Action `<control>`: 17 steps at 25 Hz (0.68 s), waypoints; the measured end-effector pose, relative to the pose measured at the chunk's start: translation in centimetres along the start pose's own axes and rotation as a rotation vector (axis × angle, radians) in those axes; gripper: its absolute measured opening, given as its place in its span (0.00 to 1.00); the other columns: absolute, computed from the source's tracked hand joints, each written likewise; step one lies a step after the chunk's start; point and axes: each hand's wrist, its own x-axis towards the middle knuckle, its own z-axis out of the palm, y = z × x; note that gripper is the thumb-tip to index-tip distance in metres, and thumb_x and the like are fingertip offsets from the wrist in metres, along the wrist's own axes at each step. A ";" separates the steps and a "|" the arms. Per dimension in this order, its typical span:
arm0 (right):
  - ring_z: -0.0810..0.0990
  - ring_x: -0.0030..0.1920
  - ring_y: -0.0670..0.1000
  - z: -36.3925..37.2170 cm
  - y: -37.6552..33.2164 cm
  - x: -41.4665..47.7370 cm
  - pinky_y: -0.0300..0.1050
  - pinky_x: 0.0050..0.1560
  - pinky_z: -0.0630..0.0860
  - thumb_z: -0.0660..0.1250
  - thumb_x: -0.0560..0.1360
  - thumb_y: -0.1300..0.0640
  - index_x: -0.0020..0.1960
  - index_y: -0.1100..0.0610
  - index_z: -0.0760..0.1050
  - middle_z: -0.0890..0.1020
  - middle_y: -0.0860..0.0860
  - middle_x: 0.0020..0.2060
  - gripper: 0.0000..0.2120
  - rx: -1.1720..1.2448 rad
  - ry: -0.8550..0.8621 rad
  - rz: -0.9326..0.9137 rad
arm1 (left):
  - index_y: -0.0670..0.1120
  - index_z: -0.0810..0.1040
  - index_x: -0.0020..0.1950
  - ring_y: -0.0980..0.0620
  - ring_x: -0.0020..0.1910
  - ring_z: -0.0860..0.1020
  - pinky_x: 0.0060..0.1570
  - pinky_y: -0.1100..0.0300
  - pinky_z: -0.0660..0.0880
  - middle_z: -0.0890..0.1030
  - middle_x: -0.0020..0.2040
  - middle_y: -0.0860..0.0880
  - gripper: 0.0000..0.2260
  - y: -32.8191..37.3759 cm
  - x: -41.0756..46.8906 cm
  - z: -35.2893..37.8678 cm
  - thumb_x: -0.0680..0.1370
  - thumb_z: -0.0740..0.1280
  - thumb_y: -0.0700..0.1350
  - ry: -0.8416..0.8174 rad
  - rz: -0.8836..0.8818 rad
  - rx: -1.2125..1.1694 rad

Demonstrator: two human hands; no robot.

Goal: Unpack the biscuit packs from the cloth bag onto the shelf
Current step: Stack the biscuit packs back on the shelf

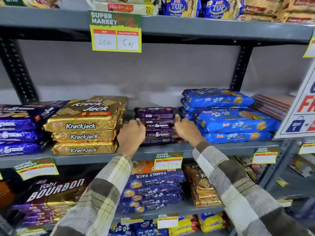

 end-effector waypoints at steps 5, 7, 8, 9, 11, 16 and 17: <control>0.73 0.66 0.63 0.3 -0.2 0.5 0.58 0.63 0.69 0.42 0.81 0.36 0.68 0.61 0.70 0.76 0.61 0.65 0.35 -0.169 0.088 -0.011 | 0.44 0.74 0.44 0.43 0.44 0.79 0.46 0.53 0.69 0.79 0.41 0.44 0.20 -1.4 0.7 0.8 0.83 0.48 0.53 0.047 0.016 -0.052; 0.72 0.66 0.64 0.5 -0.3 0.6 0.59 0.62 0.69 0.42 0.80 0.34 0.69 0.61 0.69 0.76 0.62 0.64 0.36 -0.190 0.171 -0.081 | 0.44 0.74 0.44 0.44 0.42 0.78 0.44 0.55 0.68 0.79 0.40 0.44 0.21 -1.3 0.3 0.8 0.84 0.48 0.53 0.094 0.027 -0.078; 0.72 0.66 0.64 0.6 -0.3 0.7 0.60 0.61 0.70 0.41 0.80 0.33 0.67 0.60 0.70 0.77 0.62 0.63 0.36 -0.178 0.198 -0.115 | 0.43 0.74 0.44 0.46 0.40 0.77 0.43 0.55 0.67 0.79 0.40 0.44 0.21 -1.2 0.1 0.7 0.84 0.48 0.52 0.122 0.037 -0.074; 0.73 0.65 0.63 0.8 -0.3 0.8 0.60 0.60 0.70 0.41 0.80 0.33 0.64 0.59 0.72 0.78 0.61 0.60 0.36 -0.153 0.210 -0.138 | 0.42 0.74 0.44 0.46 0.39 0.75 0.43 0.56 0.66 0.78 0.40 0.44 0.21 -0.9 -0.2 0.7 0.85 0.48 0.52 0.149 0.041 -0.070; 0.77 0.58 0.62 1.2 -0.2 0.9 0.58 0.56 0.74 0.40 0.80 0.33 0.57 0.56 0.75 0.81 0.57 0.53 0.35 -0.086 0.218 -0.169 | 0.43 0.74 0.45 0.46 0.39 0.74 0.44 0.55 0.66 0.78 0.40 0.45 0.22 -0.6 -0.5 0.8 0.85 0.47 0.53 0.204 0.033 -0.071; 0.80 0.46 0.57 1.3 0.0 0.5 0.57 0.54 0.76 0.42 0.79 0.32 0.43 0.53 0.77 0.82 0.52 0.43 0.32 0.062 0.254 -0.185 | 0.45 0.75 0.46 0.47 0.35 0.77 0.41 0.54 0.74 0.76 0.34 0.49 0.27 -1.4 -0.8 1.9 0.84 0.42 0.58 0.296 0.096 -0.109; 0.79 0.47 0.58 1.3 0.0 0.4 0.57 0.55 0.76 0.43 0.80 0.33 0.43 0.53 0.76 0.82 0.52 0.44 0.32 0.068 0.256 -0.184 | 0.45 0.75 0.47 0.47 0.34 0.76 0.42 0.53 0.75 0.76 0.34 0.50 0.28 -1.6 -0.9 1.9 0.83 0.41 0.60 0.288 0.117 -0.124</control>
